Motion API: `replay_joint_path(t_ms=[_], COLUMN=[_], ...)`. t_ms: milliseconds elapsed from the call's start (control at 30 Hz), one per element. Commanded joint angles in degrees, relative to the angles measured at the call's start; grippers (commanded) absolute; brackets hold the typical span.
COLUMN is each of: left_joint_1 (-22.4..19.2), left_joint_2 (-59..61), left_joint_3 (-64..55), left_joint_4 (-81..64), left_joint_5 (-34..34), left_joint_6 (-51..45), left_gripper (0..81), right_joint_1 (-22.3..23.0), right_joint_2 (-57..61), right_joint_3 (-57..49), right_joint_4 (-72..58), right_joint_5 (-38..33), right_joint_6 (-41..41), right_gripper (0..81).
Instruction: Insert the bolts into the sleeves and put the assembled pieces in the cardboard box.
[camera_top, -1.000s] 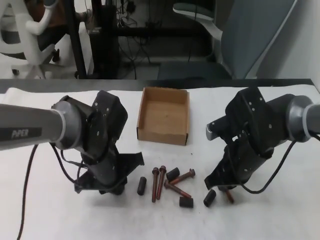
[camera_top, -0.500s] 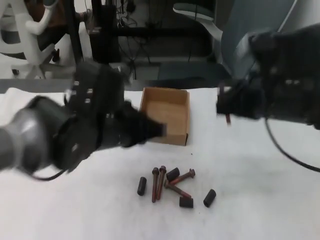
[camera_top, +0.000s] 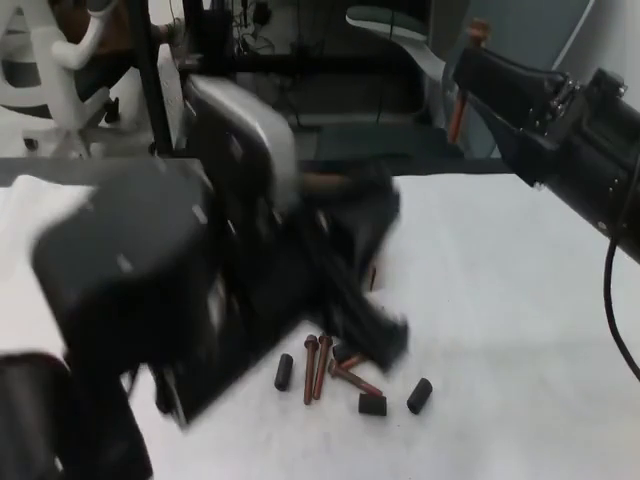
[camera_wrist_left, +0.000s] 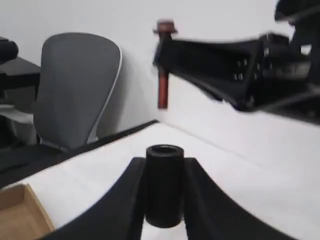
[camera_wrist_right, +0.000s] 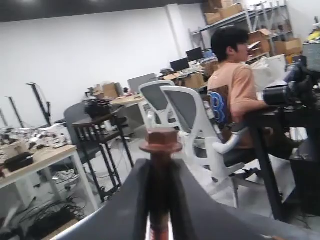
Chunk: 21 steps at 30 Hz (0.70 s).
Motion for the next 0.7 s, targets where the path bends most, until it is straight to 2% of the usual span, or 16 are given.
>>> replay_joint_path(t_ms=[0,133,300,500,667], left_joint_1=[-3.2,-4.1,-4.1,-4.1,-4.1], left_joint_2=[1.6,4.1,6.8,8.5,8.7], left_joint_3=[1.6,2.8,3.2,3.2,3.2], left_joint_4=[0.8,0.6,-2.6,-10.8,-11.6], left_joint_5=[-4.5,-7.4,-10.3,-10.3,-9.1], left_joint_6=[0.9,0.8,-3.4,-4.1,-2.6], left_gripper=[1.7,1.7,1.7,1.7,1.7], right_joint_1=[1.8,5.9,8.4,8.1,8.1], right_joint_2=[-0.5,-0.5,-0.5,-0.5,-0.5], right_joint_3=[0.0,0.0,0.0,0.0,0.0], right_joint_4=[-2.9,-3.1,0.2,4.6,8.1], right_joint_5=[-4.0,-5.0,-4.7,4.3,4.2], right_joint_6=[0.3,-5.0,-13.6,-13.8,-13.8], right_gripper=[0.6,0.6,0.6,0.6,0.6])
